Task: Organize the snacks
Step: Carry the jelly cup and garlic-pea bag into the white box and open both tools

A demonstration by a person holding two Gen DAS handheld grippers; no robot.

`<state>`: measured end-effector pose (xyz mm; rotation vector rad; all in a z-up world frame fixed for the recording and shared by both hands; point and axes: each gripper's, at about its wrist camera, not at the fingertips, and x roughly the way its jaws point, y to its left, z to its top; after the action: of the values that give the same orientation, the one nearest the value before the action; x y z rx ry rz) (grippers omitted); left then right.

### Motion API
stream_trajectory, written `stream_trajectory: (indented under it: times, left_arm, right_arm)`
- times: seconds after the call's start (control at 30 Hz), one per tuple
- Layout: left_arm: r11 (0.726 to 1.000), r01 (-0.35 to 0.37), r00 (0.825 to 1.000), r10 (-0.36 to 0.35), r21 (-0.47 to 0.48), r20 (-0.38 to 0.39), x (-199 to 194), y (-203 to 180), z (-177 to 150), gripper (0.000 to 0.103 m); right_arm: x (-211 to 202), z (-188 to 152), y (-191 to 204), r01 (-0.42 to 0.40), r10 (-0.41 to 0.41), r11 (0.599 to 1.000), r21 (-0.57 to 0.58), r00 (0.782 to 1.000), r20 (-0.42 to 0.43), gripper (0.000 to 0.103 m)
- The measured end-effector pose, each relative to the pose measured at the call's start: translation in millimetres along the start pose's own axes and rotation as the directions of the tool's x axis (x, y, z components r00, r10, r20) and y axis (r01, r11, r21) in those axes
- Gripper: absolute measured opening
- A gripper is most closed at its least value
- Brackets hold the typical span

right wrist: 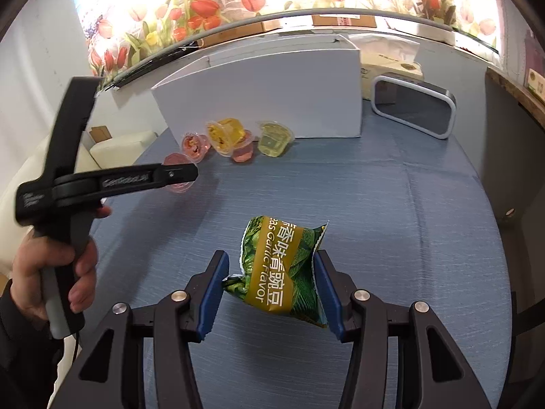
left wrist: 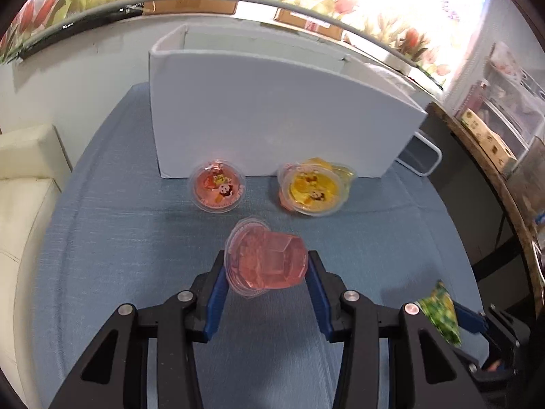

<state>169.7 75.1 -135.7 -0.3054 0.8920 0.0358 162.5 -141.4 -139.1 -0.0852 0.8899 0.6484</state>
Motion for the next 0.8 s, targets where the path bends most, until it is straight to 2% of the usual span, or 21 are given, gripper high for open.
stream_trajectory:
  times: [0.2, 0.37, 0.6, 0.7, 0.8]
  left_arm:
    - [0.999, 0.018, 0.999, -0.019, 0.027, 0.044, -31, -3, 8, 0.048]
    - [0.998, 0.026, 0.994, -0.031, 0.052, 0.103, -57, -4, 35, 0.049]
    - [0.995, 0.032, 0.986, -0.046, 0.090, 0.163, -71, -12, 101, 0.049]
    - [0.994, 0.053, 0.985, -0.067, 0.091, 0.162, -61, -15, 135, 0.048]
    - [0.994, 0.044, 0.984, -0.060, 0.099, 0.165, -44, -14, 166, 0.048]
  right_arm:
    - [1, 17, 17, -0.020, 0.020, 1.000, -0.012, 1.000, 0.017, 0.056]
    - [-7, 50, 24, -0.026, 0.029, 0.999, -0.039, 0.997, 0.072, 0.056]
    - [-9, 136, 19, -0.028, 0.038, 0.997, -0.066, 0.986, 0.160, 0.056]
    - [0, 179, 11, -0.011, 0.026, 0.996, -0.083, 0.984, 0.174, 0.056]
    - [19, 215, 0, 0.000, 0.016, 0.995, -0.098, 0.986, 0.163, 0.056]
